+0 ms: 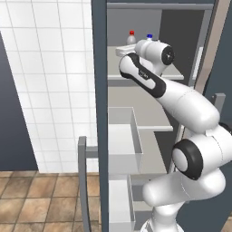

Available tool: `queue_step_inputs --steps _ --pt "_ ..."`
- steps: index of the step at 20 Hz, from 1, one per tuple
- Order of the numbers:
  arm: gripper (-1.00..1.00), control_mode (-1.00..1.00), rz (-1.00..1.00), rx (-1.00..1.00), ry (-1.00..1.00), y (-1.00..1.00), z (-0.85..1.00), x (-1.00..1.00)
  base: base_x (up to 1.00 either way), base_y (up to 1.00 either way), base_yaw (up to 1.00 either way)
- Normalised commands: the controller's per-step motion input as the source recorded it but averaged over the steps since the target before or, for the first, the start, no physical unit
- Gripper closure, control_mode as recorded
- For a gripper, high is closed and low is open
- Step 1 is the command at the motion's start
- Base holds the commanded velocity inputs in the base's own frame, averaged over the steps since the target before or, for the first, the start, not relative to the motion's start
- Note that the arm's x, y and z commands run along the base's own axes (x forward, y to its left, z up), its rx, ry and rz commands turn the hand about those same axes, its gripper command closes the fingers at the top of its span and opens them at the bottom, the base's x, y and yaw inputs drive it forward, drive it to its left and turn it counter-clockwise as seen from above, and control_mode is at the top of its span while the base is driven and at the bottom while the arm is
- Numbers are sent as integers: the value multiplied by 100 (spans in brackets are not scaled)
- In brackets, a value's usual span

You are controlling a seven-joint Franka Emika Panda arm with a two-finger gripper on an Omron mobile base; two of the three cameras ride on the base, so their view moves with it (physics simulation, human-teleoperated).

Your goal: Take the bottled waters from the counter and place them in the freezer to freeze. Close the freezer door after placing the bottles.

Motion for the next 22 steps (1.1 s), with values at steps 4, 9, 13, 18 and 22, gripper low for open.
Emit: queue_step_inputs --steps 4,9,13,18,22 --pt "100 -100 0 0 0 0 -18 5 0 0 0" --pt "100 -100 -1 0 0 0 -26 0 0 0 0" --pt "100 -100 0 0 0 0 -21 0 0 0 0" --pt "100 -100 0 0 0 2 -9 0 0 0 0" --pt "100 -100 0 0 0 5 0 0 0 0 0"
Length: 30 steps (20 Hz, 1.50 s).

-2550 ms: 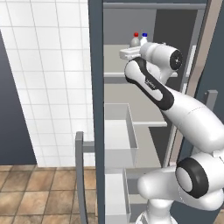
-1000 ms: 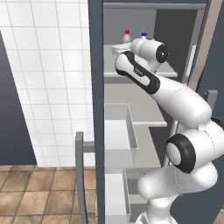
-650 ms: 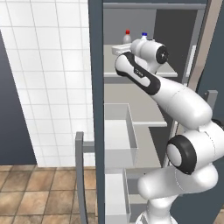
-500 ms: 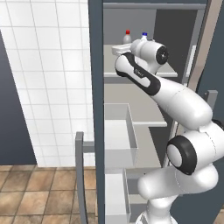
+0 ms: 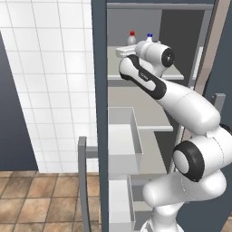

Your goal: Take the bottled waters from the counter and place them in the freezer to freeze. Close the freezer door after placing the bottles.

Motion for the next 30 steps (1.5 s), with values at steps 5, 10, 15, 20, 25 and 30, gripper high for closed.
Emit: queue_step_inputs --steps 5,10,15,20,25,30 --pt "100 -100 0 0 0 6 0 0 0 0 0" --pt "-100 -100 0 0 0 7 -1 0 0 0 0" --pt "-100 -100 0 0 0 2 0 0 0 0 0" --pt "-100 -100 0 0 0 0 0 0 0 0 0" --pt "-100 -100 0 0 0 0 0 0 0 0 0" --pt "-100 -100 0 0 0 0 0 0 0 0 0"
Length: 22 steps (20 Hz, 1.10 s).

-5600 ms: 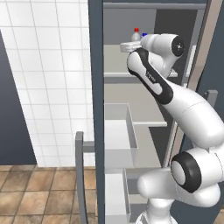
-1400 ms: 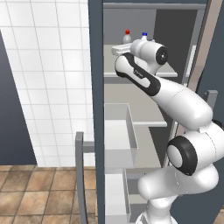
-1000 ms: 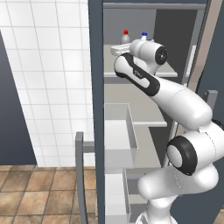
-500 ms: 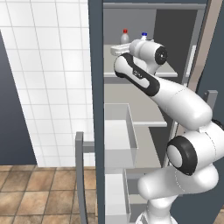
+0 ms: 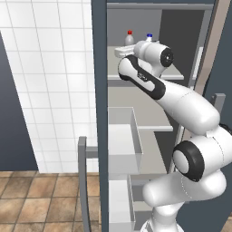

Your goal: Take the bottled waters from the counter and place them in the freezer to freeze. Close the freezer door after placing the bottles.

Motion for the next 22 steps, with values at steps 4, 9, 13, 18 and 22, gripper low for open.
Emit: queue_step_inputs --steps 4,9,13,18,22 --pt "-100 -100 0 0 0 0 0 -11 0 0 0" --pt "-100 -100 0 0 -1 0 2 -40 0 0 0" --pt "-100 -100 0 0 -1 0 7 -46 0 0 0" --pt "-100 -100 0 0 0 0 15 -50 0 0 0" --pt "-100 -100 0 0 0 0 22 -49 0 0 0"
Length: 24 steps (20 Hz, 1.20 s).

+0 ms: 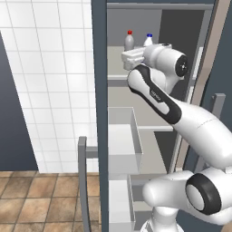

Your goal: Take the bottled waters from the counter and place them in the freezer to freeze. Close the freezer door after placing the bottles.

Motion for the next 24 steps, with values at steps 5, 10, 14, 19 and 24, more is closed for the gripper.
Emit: queue_step_inputs --steps 5,10,14,19,24 --pt "-100 -100 0 0 0 -3 21 -45 0 0 0" --pt "-100 -100 0 0 0 -6 6 -48 0 0 0" --pt "-100 -100 -1 0 0 -14 0 -52 0 0 0" --pt "-100 -100 -3 0 0 -17 0 -62 0 0 0" --pt "-100 -100 -3 0 3 -16 0 -61 0 0 0"
